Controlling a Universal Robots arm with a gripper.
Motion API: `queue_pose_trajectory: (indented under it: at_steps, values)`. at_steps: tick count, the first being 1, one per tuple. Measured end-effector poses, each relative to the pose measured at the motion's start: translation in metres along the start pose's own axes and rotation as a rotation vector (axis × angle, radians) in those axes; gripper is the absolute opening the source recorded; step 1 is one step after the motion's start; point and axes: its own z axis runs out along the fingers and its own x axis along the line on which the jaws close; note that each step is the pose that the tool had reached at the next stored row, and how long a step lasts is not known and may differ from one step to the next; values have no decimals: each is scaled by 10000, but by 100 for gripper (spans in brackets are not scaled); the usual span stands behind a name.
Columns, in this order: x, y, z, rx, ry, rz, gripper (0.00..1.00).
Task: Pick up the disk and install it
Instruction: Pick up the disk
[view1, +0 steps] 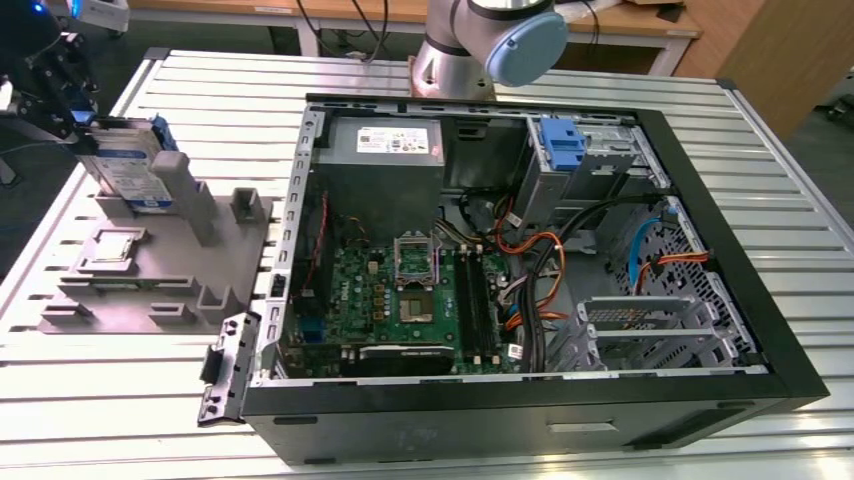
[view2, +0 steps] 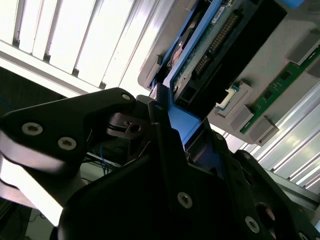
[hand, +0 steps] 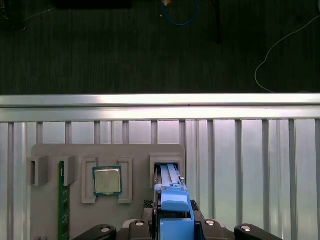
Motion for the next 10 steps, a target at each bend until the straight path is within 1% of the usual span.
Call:
queue_pose_trajectory:
  at_steps: [4, 10]
  values:
    - [0, 0, -3, 2, 0, 0, 36]
    - [-2, 0, -51, 1, 25, 0, 36]
